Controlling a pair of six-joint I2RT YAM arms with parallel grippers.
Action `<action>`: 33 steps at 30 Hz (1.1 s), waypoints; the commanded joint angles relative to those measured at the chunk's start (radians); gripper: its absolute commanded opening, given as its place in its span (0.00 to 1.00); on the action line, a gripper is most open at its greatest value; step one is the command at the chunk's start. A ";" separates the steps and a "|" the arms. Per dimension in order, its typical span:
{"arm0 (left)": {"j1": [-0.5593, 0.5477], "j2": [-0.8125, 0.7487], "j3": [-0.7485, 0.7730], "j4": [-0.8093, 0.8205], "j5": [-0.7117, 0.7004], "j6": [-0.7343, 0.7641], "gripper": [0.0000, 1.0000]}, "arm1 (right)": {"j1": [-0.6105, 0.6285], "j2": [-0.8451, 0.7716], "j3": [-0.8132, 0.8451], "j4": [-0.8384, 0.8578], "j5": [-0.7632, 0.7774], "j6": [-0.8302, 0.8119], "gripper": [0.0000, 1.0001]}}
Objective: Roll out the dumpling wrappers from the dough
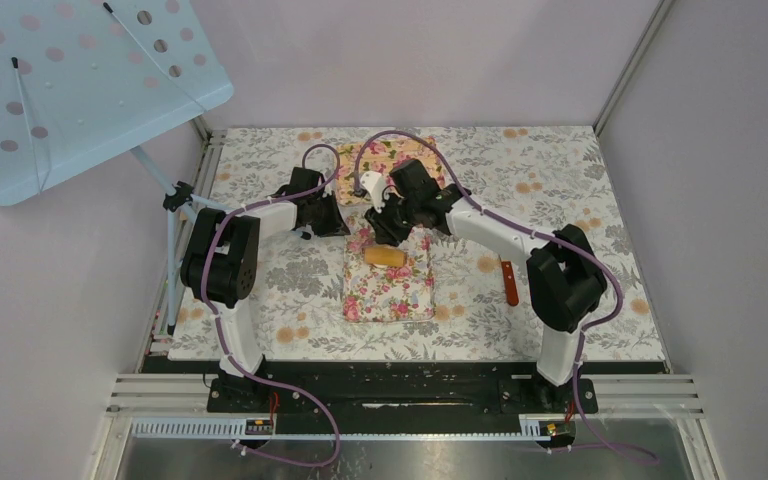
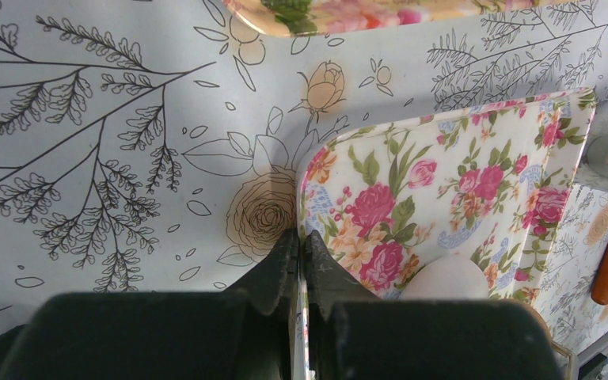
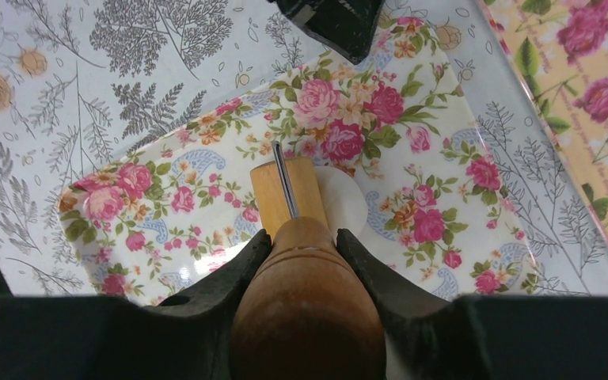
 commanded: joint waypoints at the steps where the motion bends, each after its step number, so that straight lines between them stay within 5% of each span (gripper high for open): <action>1: -0.003 0.038 -0.008 -0.047 0.007 0.036 0.00 | -0.074 0.115 0.038 -0.051 0.088 0.051 0.00; 33: -0.003 0.034 -0.011 -0.044 0.011 0.040 0.00 | -0.181 0.232 0.164 -0.180 0.157 0.137 0.00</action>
